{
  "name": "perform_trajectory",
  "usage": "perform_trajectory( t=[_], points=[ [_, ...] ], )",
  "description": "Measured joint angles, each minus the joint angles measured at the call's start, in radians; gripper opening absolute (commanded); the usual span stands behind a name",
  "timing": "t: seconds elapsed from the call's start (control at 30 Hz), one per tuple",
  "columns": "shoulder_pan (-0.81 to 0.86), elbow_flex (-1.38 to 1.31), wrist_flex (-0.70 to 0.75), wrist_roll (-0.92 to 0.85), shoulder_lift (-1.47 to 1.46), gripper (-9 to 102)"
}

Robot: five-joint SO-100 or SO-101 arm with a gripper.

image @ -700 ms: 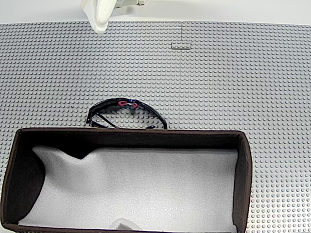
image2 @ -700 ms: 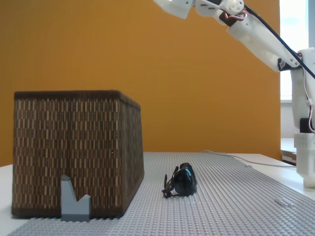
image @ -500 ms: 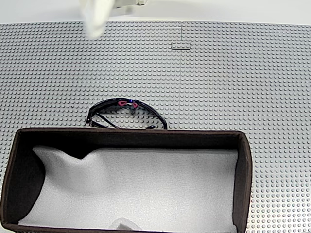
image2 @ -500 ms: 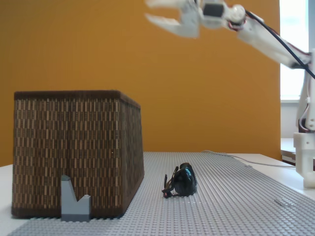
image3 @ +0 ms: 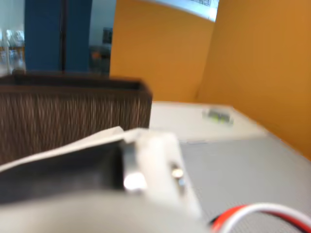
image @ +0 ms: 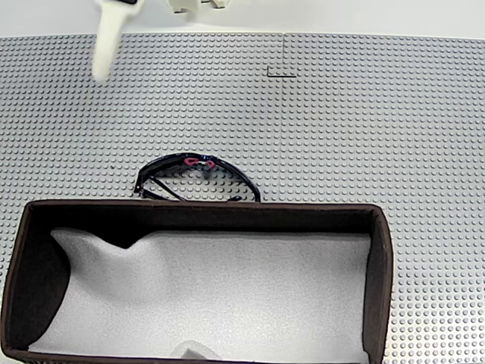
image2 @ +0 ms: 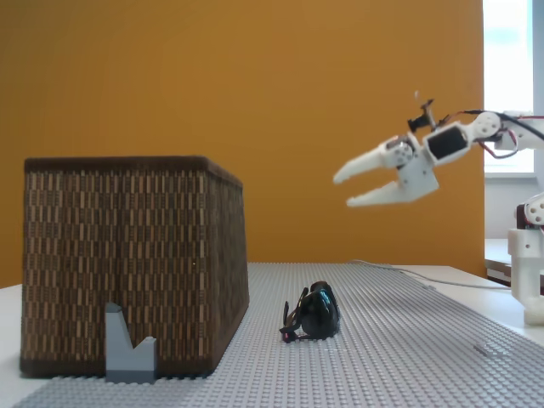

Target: Grasp a glasses and put it in the bin.

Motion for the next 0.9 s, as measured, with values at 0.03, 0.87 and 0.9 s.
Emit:
perform_trajectory(
  t=[0.03, 0.87, 0.9],
  points=[
    [-0.002, 0.003, 0.002, -0.002, -0.002, 19],
    [-0.166, 0.012, -0.015, -0.126, -0.543, 22],
    [-0.167, 0.012, -0.035, -0.126, -0.560, 22]
  ],
)
